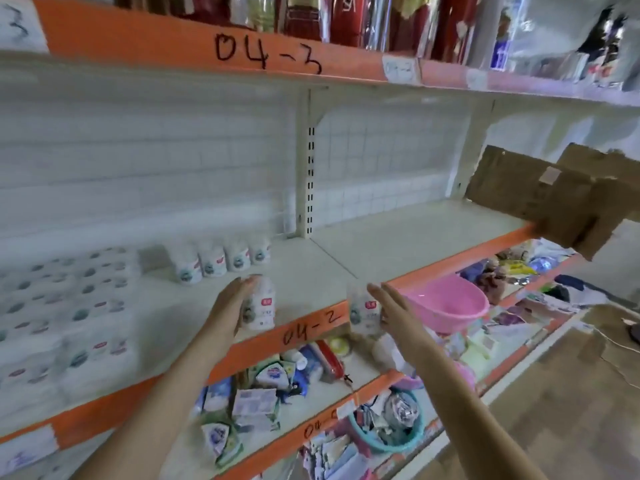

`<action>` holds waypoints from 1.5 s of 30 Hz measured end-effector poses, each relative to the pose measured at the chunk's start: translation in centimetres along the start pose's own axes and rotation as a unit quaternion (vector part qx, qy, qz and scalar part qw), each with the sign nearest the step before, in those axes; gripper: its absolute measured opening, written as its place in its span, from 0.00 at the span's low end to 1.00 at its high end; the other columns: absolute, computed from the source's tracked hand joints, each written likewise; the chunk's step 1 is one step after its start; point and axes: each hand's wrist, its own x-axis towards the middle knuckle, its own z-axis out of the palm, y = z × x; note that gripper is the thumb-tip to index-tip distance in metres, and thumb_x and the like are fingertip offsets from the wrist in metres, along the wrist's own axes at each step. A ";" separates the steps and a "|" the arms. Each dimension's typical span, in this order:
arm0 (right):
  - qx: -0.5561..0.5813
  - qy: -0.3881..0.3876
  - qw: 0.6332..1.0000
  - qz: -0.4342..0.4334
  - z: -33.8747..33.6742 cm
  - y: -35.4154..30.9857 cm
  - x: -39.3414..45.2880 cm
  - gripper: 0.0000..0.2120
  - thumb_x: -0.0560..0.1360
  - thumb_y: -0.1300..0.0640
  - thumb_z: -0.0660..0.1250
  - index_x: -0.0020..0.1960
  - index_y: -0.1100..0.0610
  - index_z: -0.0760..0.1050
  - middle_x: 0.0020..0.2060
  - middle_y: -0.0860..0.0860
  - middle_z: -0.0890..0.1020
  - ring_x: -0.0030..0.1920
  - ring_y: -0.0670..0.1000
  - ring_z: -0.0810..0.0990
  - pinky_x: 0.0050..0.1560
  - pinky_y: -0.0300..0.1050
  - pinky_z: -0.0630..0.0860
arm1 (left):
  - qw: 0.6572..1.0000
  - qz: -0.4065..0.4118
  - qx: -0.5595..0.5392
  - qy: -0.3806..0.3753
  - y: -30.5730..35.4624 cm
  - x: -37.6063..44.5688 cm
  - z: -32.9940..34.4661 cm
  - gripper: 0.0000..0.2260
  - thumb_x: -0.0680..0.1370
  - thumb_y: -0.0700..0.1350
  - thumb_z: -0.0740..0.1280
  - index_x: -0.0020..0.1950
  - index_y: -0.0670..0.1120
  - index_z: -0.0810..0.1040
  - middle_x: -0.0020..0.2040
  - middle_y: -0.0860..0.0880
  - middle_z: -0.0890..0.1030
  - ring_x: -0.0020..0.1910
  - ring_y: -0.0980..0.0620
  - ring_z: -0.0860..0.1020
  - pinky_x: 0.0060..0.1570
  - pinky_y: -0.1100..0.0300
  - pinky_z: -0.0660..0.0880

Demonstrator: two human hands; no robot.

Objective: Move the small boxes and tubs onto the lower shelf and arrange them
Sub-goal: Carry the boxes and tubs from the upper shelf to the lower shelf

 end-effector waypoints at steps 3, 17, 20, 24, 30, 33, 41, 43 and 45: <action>0.007 -0.060 0.998 0.001 3.6 -0.3 4.7 0.37 0.67 0.39 0.67 0.70 0.52 0.62 0.64 0.51 0.70 0.62 0.53 0.71 0.64 0.53 0.68 | 0.997 0.038 0.022 0.057 1.7 1.5 -1.7 0.08 0.68 0.51 0.67 0.42 0.49 0.75 0.28 0.51 0.79 0.27 0.54 0.76 0.34 0.61 0.71; -0.079 -0.212 0.971 -0.082 10.6 0.4 18.3 0.10 0.76 0.56 0.65 0.57 0.54 0.75 0.50 0.53 0.81 0.49 0.56 0.80 0.51 0.54 0.77 | 0.979 0.128 0.145 0.065 -0.3 10.0 -5.5 0.13 0.69 0.55 0.69 0.51 0.54 0.78 0.48 0.53 0.81 0.50 0.57 0.79 0.53 0.62 0.74; -0.091 -0.237 0.964 -0.083 10.9 1.0 19.7 0.08 0.75 0.59 0.66 0.53 0.50 0.75 0.49 0.49 0.80 0.47 0.50 0.81 0.46 0.48 0.78 | 0.972 0.152 0.165 0.065 -1.0 11.0 -5.4 0.10 0.77 0.40 0.66 0.57 0.48 0.76 0.51 0.55 0.80 0.50 0.64 0.78 0.49 0.69 0.73; -0.095 -0.264 0.958 -0.068 10.9 2.5 21.9 0.17 0.74 0.60 0.68 0.61 0.50 0.72 0.54 0.52 0.80 0.54 0.51 0.80 0.50 0.50 0.79 | 0.968 0.160 0.168 0.096 -1.9 12.1 -5.0 0.14 0.76 0.37 0.65 0.61 0.44 0.73 0.53 0.54 0.79 0.50 0.64 0.78 0.48 0.70 0.73; -0.095 -0.273 0.953 -0.088 10.9 3.4 23.6 0.18 0.72 0.59 0.70 0.59 0.45 0.72 0.55 0.51 0.80 0.55 0.52 0.80 0.49 0.50 0.80 | 0.954 0.181 0.177 0.160 -2.3 13.0 -3.8 0.15 0.75 0.36 0.67 0.60 0.45 0.73 0.50 0.55 0.79 0.45 0.70 0.77 0.45 0.73 0.72; -0.087 -0.281 0.951 -0.092 11.2 3.5 24.1 0.19 0.73 0.60 0.69 0.60 0.45 0.71 0.55 0.52 0.79 0.54 0.52 0.80 0.49 0.49 0.79 | 0.950 0.184 0.172 0.183 -2.7 13.2 -3.8 0.14 0.74 0.37 0.68 0.59 0.45 0.74 0.50 0.54 0.79 0.46 0.68 0.78 0.47 0.72 0.73; -0.108 -0.313 0.939 -0.096 11.1 3.9 25.0 0.24 0.73 0.53 0.69 0.67 0.49 0.66 0.58 0.48 0.75 0.57 0.49 0.76 0.55 0.48 0.76 | 0.943 0.183 0.192 0.200 -3.2 13.5 -3.9 0.15 0.74 0.41 0.69 0.61 0.45 0.74 0.55 0.50 0.80 0.54 0.56 0.78 0.54 0.64 0.73; -0.117 -0.281 0.945 -0.119 11.4 3.6 24.8 0.22 0.72 0.53 0.70 0.63 0.52 0.67 0.54 0.48 0.76 0.53 0.47 0.76 0.51 0.42 0.76 | 0.943 0.184 0.193 0.201 -3.2 13.6 -3.8 0.16 0.74 0.42 0.70 0.61 0.45 0.74 0.55 0.49 0.80 0.54 0.56 0.78 0.55 0.64 0.73; -0.113 -0.271 0.947 -0.129 11.5 3.6 24.9 0.19 0.72 0.54 0.70 0.61 0.53 0.69 0.52 0.49 0.78 0.52 0.46 0.77 0.49 0.38 0.75 | 0.943 0.187 0.190 0.201 -3.2 13.6 -3.7 0.16 0.74 0.42 0.70 0.61 0.44 0.74 0.56 0.48 0.80 0.55 0.55 0.78 0.56 0.63 0.73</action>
